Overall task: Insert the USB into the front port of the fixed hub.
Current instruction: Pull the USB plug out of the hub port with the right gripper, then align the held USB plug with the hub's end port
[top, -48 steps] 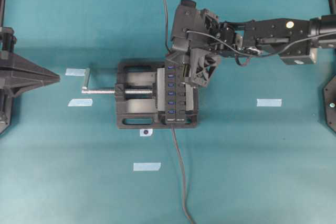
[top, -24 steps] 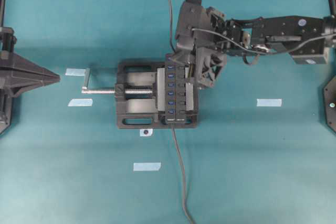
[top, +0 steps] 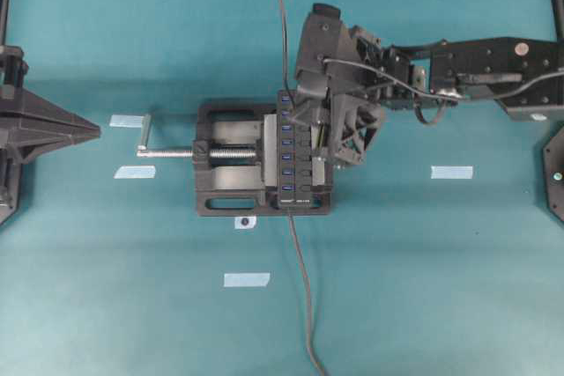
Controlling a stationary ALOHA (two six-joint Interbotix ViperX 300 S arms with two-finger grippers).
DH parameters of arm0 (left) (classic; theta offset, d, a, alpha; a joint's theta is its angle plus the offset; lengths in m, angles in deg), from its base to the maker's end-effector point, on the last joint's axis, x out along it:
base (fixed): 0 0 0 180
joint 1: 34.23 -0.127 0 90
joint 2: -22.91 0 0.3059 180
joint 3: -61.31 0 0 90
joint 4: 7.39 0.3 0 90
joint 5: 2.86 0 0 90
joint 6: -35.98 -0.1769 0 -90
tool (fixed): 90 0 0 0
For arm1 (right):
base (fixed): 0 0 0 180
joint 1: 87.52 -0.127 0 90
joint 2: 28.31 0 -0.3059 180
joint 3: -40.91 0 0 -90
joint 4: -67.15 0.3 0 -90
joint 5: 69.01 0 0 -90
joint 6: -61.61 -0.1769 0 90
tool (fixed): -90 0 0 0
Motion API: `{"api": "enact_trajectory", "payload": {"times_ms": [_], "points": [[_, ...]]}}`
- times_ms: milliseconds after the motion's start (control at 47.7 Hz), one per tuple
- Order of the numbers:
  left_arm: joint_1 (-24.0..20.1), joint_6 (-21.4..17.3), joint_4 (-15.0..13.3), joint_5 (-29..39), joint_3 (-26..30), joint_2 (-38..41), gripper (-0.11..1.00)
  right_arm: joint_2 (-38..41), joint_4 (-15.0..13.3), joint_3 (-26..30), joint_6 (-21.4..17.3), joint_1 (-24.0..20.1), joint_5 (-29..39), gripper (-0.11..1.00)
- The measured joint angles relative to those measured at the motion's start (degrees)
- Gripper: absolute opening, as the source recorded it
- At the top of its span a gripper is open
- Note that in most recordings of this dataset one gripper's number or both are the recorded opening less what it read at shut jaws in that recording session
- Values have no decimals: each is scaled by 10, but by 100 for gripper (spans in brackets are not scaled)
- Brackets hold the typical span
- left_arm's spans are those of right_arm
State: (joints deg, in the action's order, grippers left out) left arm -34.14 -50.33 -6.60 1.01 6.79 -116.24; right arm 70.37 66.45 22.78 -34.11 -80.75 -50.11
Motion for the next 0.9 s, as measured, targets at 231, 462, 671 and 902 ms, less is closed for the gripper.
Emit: {"api": "enact_trajectory", "payload": {"times_ms": [231,462,671,902], "points": [[0,1,0,0,-3,0,0,0,0,0,-27,-14,0,9],[0,1,-1,0,-4,0,0,0,0,0,-48,-25,-4,9],[-1,1,0,0,-4,0,0,0,0,0,-48,-40,-7,9],[0,1,-1,0,-5,0,0,0,0,0,-51,-52,-18,9]]}}
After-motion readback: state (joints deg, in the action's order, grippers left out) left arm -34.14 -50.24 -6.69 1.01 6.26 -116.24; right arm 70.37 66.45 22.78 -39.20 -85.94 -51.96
